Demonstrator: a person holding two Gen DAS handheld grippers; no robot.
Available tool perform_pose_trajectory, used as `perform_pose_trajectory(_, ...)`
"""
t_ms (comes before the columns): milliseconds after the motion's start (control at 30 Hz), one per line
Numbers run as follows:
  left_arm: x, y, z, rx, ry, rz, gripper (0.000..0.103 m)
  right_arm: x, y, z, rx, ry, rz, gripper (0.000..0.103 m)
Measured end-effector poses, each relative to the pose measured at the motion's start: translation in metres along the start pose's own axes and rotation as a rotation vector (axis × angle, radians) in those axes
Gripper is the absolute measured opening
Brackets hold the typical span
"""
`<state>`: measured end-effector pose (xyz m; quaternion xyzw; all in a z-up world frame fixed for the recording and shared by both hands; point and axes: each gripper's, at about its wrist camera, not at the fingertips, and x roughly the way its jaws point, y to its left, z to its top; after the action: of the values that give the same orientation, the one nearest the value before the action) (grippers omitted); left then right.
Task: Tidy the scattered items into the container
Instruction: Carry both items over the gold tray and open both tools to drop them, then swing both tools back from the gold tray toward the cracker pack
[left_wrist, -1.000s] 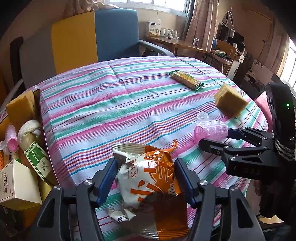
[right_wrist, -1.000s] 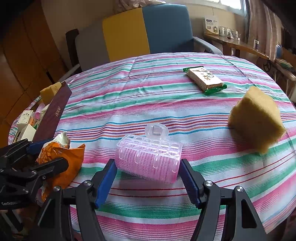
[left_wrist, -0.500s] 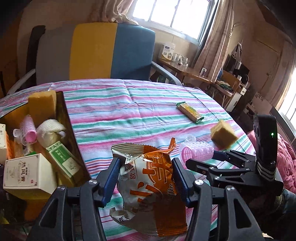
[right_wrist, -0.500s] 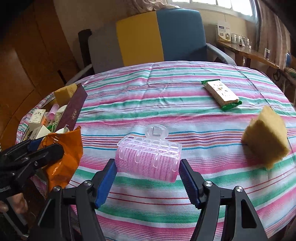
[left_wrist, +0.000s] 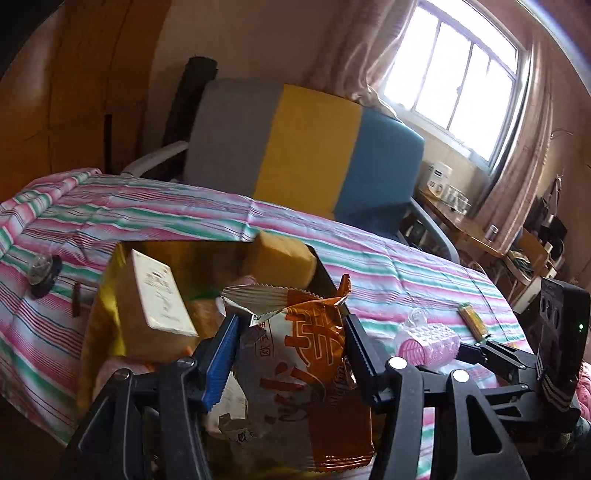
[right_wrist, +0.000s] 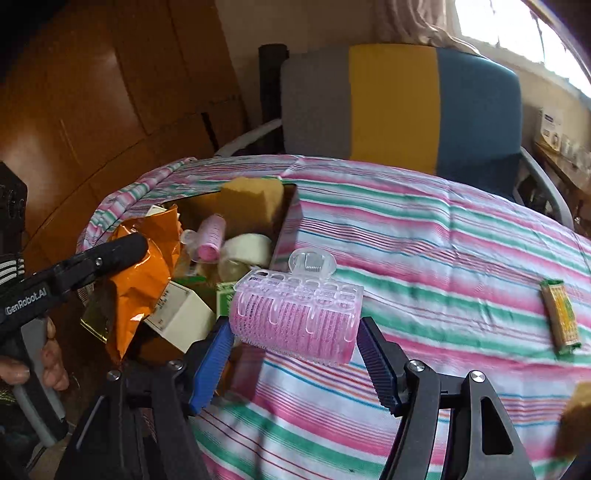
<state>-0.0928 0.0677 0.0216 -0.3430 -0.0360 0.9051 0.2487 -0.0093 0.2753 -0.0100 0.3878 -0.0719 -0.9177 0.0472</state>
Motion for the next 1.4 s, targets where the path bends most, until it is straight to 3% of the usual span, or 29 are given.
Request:
perform_pose_trajectory(300, 0.051, 0.052, 0.050, -0.071, 0.022, 0.137, 0.057, 0.048, 0.057, 0.053, -0.066, 0.014, 0.108, 0.070)
perform_pose_trajectory(567, 0.045, 0.062, 0.043, -0.104, 0.026, 0.130, 0.061, 0.063, 0.049, 0.049, -0.023, 0.056, 0.113, 0.073)
perform_pose_trajectory(733, 0.022, 0.025, 0.028, -0.043, 0.018, 0.038, 0.061, 0.040, 0.009, 0.021, 0.107, 0.042, 0.084, 0.074)
perform_pose_trajectory(833, 0.009, -0.018, 0.010, 0.028, 0.034, -0.077, 0.064, 0.020, -0.029, 0.000, 0.193, 0.028, 0.023, 0.078)
perform_pose_trajectory(1100, 0.023, -0.153, -0.068, 0.283, 0.247, -0.367, 0.066, -0.040, -0.165, -0.059, 0.465, 0.026, -0.218, 0.080)
perform_pose_trajectory(1233, 0.046, -0.194, -0.105, 0.337, 0.371, -0.415, 0.066, -0.056, -0.223, -0.060, 0.546, 0.012, -0.301, 0.084)
perform_pose_trajectory(1400, 0.056, -0.204, -0.123, 0.367, 0.418, -0.406, 0.066, -0.047, -0.257, -0.025, 0.492, 0.003, -0.404, 0.088)
